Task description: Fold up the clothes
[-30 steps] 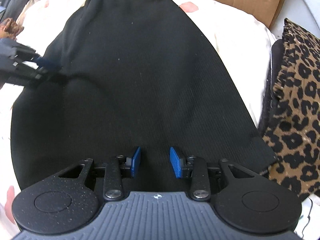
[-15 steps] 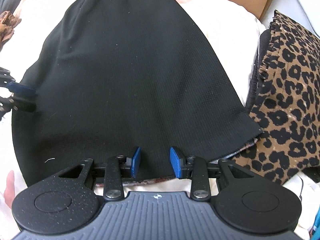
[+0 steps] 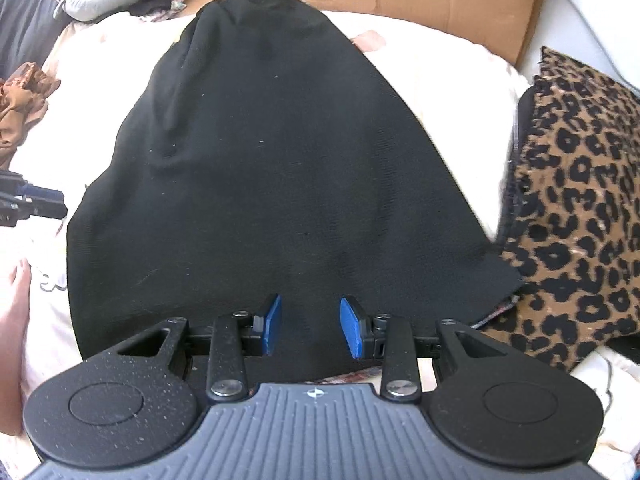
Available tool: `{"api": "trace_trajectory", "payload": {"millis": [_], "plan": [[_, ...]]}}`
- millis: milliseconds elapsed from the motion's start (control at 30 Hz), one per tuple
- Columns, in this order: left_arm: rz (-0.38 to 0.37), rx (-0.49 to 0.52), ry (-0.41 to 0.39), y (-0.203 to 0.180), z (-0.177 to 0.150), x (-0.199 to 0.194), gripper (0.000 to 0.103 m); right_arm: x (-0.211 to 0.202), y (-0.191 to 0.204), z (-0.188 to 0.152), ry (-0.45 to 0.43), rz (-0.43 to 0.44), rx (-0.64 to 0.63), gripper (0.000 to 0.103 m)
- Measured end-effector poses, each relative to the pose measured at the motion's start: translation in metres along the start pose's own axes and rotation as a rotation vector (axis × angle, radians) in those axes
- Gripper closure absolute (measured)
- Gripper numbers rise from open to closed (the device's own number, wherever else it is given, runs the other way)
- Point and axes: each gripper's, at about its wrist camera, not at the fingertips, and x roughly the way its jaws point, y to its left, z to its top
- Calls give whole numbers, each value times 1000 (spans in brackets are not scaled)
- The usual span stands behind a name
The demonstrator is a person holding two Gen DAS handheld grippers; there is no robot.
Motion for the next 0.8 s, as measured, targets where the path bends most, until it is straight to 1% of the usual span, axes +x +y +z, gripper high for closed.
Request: {"api": "trace_trajectory", "payload": {"millis": [67,167,233,400,533,633,700,800], "plan": [[8,10,14,0,-5,4,70,6,5,1,6,13,0,64],[-2,29,27,-1,-10,8,70,15,11,1,20,23,-13,64],[-2,53,28,-4,-13,10,67,21,14,0,35,18,-19,64],[-18,58,18,-15,-18,20,60,30,14,-7,63,2,-14,64],[-21,80,-13,-22,-17,19,58,33,14,-11,63,-1,-21,64],[-43,55,-68,-23,-11,9,57,34,14,-11,65,-1,-23,64],[-63,34,-109,-22,-6,1,52,33,14,-11,64,0,-25,64],[-77,3,-124,-18,-2,0,51,33,14,-12,62,1,-28,64]]}}
